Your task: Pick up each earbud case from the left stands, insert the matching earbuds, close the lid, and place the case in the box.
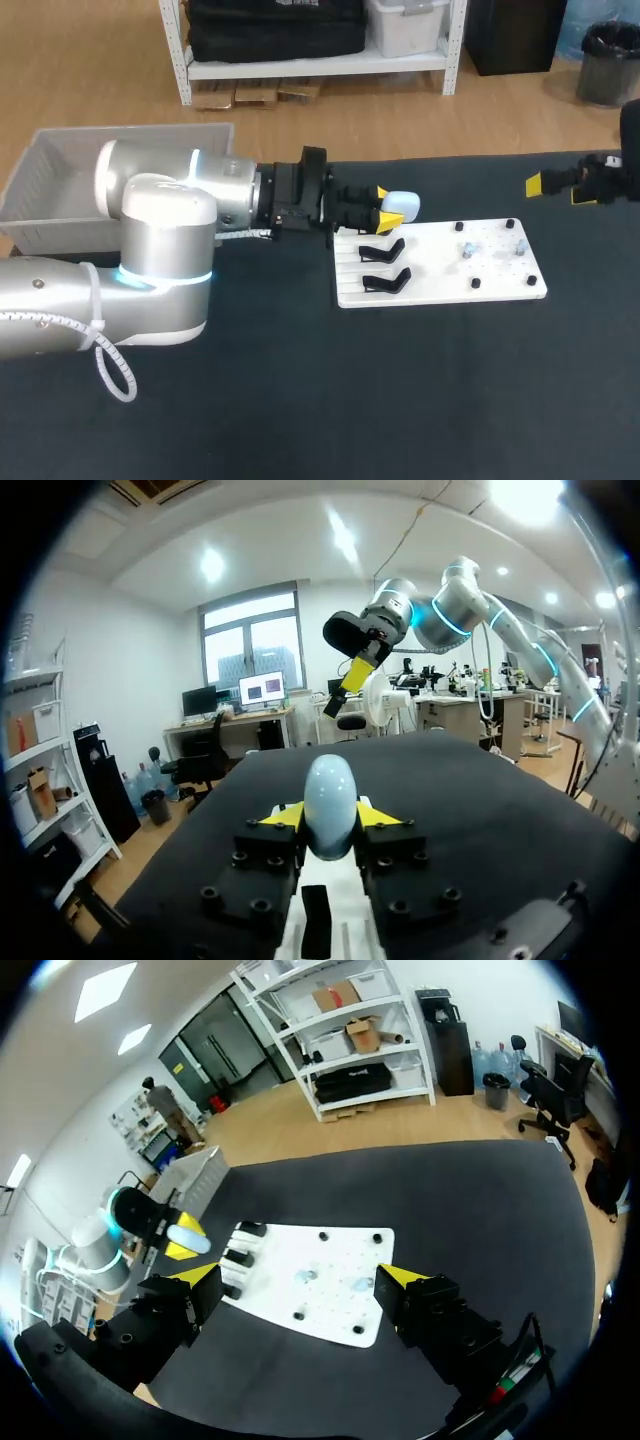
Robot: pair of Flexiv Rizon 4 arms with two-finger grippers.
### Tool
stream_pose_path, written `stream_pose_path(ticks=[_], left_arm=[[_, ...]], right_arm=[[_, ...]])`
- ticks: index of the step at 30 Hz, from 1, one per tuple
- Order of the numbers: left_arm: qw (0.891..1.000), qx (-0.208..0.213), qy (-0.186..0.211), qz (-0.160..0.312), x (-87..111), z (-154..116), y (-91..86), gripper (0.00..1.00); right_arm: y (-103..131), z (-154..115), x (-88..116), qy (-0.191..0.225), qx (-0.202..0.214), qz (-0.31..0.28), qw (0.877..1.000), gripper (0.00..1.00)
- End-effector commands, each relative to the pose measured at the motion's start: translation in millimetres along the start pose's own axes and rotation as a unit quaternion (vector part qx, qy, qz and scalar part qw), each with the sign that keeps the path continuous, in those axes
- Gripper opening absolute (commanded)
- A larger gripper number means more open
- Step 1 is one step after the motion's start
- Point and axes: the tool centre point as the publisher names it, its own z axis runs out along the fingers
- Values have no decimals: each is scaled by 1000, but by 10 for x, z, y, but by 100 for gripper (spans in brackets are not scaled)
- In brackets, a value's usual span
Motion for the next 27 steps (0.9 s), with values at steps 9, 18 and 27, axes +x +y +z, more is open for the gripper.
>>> stream_pose_path(ticks=[9,18,27], left_arm=[[999,21,-42,-23,-15,146,-39,0],[998,34,-51,-34,-30,227,-91,0],[997,20,-74,-29,-14,238,-121,0]], right_arm=[[432,-15,349,33,-20,-57,998,100],[789,163,524,59,-33,-91,994,100],[978,266,540,76,-37,-88,992,100]])
